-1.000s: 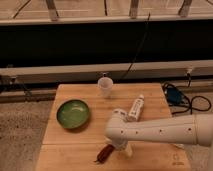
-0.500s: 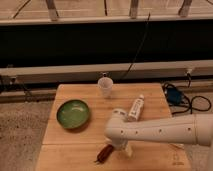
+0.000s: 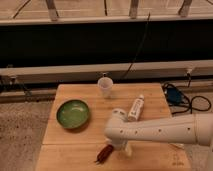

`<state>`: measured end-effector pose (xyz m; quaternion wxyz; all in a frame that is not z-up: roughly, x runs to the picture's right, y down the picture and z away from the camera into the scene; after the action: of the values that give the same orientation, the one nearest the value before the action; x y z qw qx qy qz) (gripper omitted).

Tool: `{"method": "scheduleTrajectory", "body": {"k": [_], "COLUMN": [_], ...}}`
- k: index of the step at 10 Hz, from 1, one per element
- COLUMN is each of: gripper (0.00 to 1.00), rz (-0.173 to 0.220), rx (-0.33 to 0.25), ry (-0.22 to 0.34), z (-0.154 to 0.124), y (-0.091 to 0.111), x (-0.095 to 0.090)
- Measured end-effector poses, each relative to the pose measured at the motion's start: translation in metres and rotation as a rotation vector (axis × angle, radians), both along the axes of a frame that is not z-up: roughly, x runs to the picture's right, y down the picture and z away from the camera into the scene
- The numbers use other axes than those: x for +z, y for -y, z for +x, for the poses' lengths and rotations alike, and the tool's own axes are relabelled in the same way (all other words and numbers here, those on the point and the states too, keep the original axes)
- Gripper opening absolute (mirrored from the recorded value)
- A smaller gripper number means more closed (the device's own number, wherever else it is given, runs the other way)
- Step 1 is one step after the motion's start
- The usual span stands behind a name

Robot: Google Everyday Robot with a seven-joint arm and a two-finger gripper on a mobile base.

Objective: Drag the pepper across the table

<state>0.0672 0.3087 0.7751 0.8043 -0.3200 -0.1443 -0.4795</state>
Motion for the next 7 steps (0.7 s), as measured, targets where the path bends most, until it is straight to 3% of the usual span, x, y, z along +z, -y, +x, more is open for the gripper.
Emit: {"method": "scheduleTrajectory", "body": {"k": [7], "gripper": [0.79], "rz": [-0.003], "rx": [-0.011], "ry": [0.008], "z": [-0.0018], "y": [0.0000], "x": [0.0007]}}
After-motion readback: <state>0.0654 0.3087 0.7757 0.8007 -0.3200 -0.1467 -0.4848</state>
